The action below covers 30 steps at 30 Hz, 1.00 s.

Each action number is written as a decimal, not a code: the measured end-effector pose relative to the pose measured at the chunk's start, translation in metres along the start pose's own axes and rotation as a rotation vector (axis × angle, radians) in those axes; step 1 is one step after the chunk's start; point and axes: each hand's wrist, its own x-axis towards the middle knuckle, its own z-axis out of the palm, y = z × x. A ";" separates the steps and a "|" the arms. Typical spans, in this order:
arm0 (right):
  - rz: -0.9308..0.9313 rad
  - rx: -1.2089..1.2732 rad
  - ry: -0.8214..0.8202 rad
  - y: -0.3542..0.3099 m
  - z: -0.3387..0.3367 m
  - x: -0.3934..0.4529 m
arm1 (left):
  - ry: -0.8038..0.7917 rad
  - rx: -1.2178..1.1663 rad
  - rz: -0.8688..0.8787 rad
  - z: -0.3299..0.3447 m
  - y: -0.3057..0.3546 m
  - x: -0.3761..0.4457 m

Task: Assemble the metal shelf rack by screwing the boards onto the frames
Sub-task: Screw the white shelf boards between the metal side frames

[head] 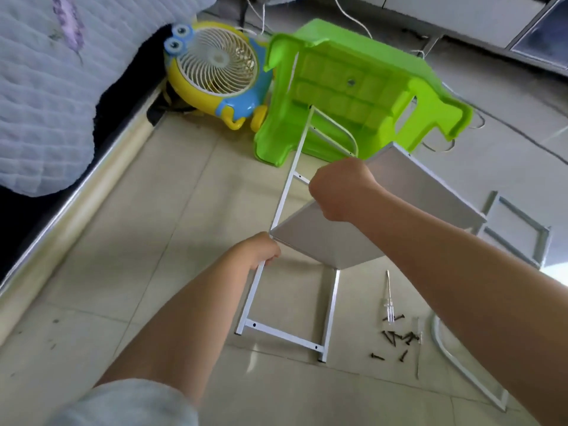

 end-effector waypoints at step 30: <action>-0.550 -0.083 0.556 -0.034 0.014 0.061 | 0.299 0.328 0.116 -0.075 -0.049 -0.058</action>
